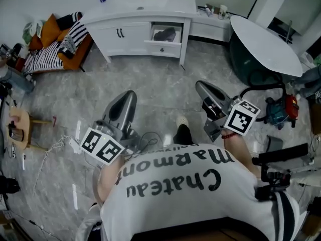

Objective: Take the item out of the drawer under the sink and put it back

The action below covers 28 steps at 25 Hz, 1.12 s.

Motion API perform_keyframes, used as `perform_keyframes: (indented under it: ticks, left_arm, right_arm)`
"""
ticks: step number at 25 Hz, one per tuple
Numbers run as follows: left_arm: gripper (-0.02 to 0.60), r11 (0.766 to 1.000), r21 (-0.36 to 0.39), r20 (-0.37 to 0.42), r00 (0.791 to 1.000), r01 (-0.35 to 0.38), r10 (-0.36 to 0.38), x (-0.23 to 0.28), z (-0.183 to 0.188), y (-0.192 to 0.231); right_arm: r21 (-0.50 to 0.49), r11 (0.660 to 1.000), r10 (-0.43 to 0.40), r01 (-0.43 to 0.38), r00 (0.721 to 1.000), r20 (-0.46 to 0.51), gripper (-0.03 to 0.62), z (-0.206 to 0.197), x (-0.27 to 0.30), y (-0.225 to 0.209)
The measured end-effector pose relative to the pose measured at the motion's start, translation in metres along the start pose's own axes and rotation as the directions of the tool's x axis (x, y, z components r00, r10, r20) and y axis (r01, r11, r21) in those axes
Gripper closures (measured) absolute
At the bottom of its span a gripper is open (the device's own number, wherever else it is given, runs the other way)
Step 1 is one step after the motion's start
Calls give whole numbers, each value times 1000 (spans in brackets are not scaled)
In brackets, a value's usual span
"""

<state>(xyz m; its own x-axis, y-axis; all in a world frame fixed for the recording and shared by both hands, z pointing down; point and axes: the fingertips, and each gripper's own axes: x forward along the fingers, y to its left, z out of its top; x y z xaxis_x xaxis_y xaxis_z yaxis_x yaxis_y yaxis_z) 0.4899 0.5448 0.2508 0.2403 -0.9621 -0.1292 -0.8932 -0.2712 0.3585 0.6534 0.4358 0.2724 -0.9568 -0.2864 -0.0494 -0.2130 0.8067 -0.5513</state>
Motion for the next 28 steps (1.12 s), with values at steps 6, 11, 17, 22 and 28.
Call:
perform_keyframes:
  ticks: [6,11,17,22,28]
  left_arm:
    - [572,998,-3,-15,998,-69,69,51,1,41]
    - [572,994,40,-45,993,-104,106,93,-1,64]
    - [572,989,51,-52,988,-140,143,139,4,90]
    - [572,984,11,-41,983,-178,179,172,2,113]
    - [572,981,7,-37,980,-193,193,207,-4,130]
  right_arm:
    - [-2,1000,29,-29,999,-19,583,48,44,-56]
    - [-11,999,38,-38,999,-25,583,79,75,-95]
    - [-11,1000,11,-12,996,-94,583,94,110,-143]
    - [0,1000,3,-3,994,-113,583,112,129,-179]
    - [9,1000,2,-1,992,-125,583,127,144,-214]
